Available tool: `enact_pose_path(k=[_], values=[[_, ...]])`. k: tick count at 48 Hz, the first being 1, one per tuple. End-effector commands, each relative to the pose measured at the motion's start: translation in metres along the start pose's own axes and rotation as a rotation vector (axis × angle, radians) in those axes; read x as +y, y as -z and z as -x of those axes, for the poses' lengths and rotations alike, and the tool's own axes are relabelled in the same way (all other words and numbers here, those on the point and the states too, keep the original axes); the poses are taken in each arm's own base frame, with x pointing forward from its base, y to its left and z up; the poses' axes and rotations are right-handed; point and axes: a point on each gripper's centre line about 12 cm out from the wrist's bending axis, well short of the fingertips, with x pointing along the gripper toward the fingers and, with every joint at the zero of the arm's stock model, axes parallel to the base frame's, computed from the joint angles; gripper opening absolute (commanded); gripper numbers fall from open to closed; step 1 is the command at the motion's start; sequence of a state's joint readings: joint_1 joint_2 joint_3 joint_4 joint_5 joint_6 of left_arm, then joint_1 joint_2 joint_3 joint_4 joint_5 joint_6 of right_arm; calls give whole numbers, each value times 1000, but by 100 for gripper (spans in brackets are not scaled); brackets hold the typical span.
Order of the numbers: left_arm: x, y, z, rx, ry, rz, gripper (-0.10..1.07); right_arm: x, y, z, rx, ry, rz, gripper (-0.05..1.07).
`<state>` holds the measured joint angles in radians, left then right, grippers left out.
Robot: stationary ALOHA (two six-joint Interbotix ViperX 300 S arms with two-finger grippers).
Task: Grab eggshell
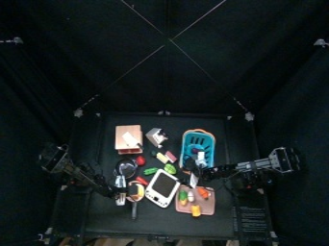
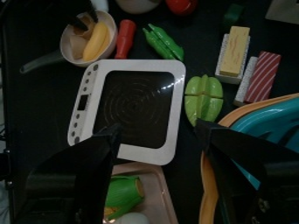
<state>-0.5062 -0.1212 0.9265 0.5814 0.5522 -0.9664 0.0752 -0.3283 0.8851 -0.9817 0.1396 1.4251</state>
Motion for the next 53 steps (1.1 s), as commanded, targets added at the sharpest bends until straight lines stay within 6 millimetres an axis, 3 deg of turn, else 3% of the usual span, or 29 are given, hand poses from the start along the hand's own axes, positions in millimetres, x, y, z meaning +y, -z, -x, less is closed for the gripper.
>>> enact_pose_path(k=[1, 11, 40, 53], values=[[0, -5, 1, -12, 2, 5, 63, 3, -6, 3, -18, -12, -2, 98], [3, -7, 2, -12, -7, 19, 51, 2, -4, 1, -11, -8, 0, 98], [26, -28, 49, -156, -64, 31, 51, 0, -17, -1, -37, 0, -23, 98], [50, -63, 60, -284, -159, 10, 51, 2, -40, -9, -73, 1, -72, 98]])
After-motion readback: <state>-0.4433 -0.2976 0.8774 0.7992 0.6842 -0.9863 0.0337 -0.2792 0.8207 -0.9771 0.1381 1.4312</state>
